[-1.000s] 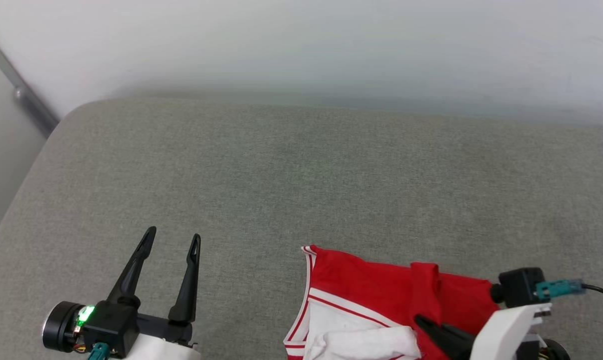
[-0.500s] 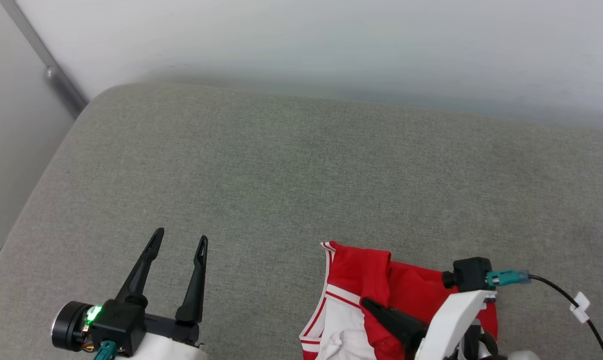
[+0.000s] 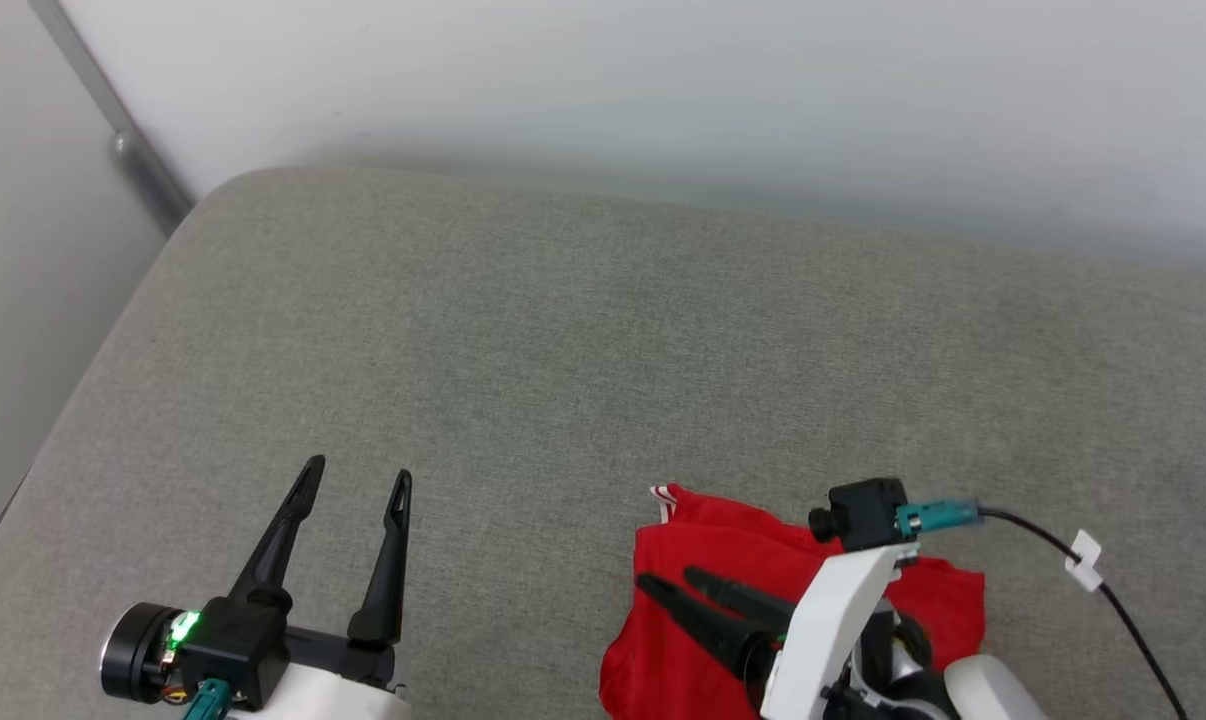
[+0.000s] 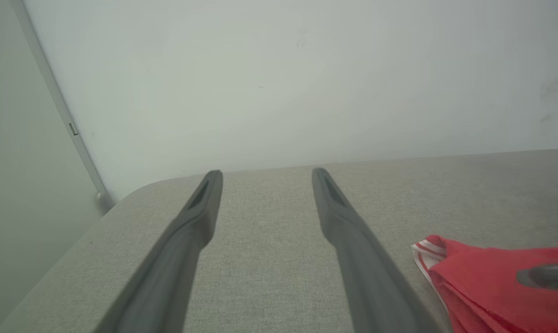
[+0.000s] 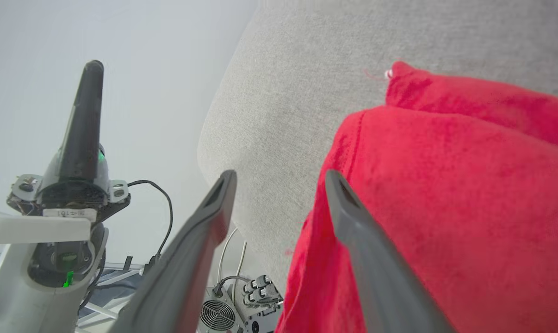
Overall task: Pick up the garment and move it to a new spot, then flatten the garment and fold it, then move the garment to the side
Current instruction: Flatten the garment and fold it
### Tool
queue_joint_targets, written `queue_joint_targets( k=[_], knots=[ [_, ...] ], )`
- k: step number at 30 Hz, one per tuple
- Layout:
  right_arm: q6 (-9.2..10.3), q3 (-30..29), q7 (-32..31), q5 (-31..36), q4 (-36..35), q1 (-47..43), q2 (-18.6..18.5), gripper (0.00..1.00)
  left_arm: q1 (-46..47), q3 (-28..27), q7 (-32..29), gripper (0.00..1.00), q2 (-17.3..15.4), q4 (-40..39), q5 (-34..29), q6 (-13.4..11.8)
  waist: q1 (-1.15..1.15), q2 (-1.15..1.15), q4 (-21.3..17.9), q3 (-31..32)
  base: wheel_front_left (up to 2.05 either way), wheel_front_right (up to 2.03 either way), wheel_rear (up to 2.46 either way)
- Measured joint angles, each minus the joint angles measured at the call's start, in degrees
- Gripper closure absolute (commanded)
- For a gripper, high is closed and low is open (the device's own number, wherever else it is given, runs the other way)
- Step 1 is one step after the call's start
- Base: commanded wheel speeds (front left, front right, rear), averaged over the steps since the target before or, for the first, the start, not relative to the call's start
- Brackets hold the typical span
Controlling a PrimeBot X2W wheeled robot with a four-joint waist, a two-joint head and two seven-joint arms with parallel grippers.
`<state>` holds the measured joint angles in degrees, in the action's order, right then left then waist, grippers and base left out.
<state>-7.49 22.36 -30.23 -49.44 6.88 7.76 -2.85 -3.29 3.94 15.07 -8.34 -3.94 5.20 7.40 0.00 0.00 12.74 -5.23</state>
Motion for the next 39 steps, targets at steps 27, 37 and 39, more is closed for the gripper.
queue_joint_targets(
  k=[27,37,39],
  knots=[
    [-0.01,-23.5,25.0,37.3,-15.8,-1.5,-13.6,0.0,-0.7,0.4,0.0,0.0,0.8,-1.5,0.9,0.0,0.0,0.0,-9.2,1.2,0.0,0.0,0.0],
    [-0.02,-25.3,32.6,42.2,-23.1,-12.0,-3.6,0.0,-2.3,0.7,0.0,0.0,0.5,-1.7,1.9,0.0,0.0,0.0,-8.9,1.7,0.0,0.0,0.0],
    [-0.01,-25.5,33.3,42.5,-23.4,-13.2,-2.7,0.0,-2.3,0.6,0.0,0.0,0.5,-2.4,1.8,0.0,0.0,0.0,-8.7,1.8,0.0,0.0,0.0]
  ],
)
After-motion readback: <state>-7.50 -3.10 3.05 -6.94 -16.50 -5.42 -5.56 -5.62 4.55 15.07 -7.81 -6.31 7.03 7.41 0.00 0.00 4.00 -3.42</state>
